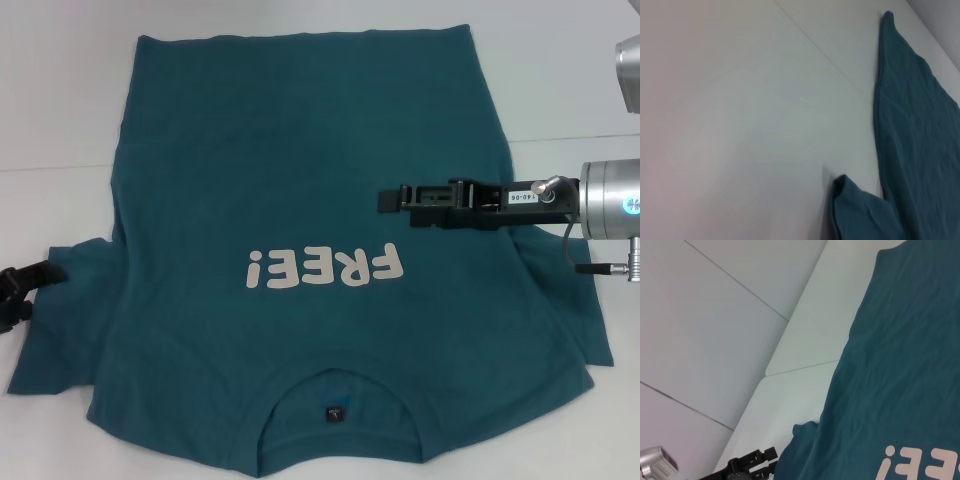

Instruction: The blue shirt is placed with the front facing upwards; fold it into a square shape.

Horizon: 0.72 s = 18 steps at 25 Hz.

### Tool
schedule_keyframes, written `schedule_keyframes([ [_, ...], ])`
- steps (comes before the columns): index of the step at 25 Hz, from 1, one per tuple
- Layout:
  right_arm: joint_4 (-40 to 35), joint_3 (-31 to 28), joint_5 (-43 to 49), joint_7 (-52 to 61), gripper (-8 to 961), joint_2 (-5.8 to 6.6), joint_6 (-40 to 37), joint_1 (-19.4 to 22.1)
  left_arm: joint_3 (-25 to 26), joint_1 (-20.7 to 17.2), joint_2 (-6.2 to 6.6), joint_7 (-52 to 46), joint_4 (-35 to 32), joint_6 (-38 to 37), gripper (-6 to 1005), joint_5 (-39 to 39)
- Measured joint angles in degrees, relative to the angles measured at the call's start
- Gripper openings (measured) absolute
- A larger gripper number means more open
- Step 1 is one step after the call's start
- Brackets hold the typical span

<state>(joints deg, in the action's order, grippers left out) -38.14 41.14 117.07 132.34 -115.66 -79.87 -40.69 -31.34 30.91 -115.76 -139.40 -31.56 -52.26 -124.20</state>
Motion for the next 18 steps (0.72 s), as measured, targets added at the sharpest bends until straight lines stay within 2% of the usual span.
schedule_keyframes([
  [17, 0.2, -1.5, -0.1, -0.1, 914, 0.15, 0.2, 0.5, 0.1, 0.8, 0.28, -1.9, 0.2, -3.5, 701, -0.1],
  [18, 0.2, -1.6, -0.1, -0.1, 914, 0.15, 0.2, 0.5, 0.1, 0.8, 0.33, -2.0, 0.1, -3.5, 658, -0.2],
])
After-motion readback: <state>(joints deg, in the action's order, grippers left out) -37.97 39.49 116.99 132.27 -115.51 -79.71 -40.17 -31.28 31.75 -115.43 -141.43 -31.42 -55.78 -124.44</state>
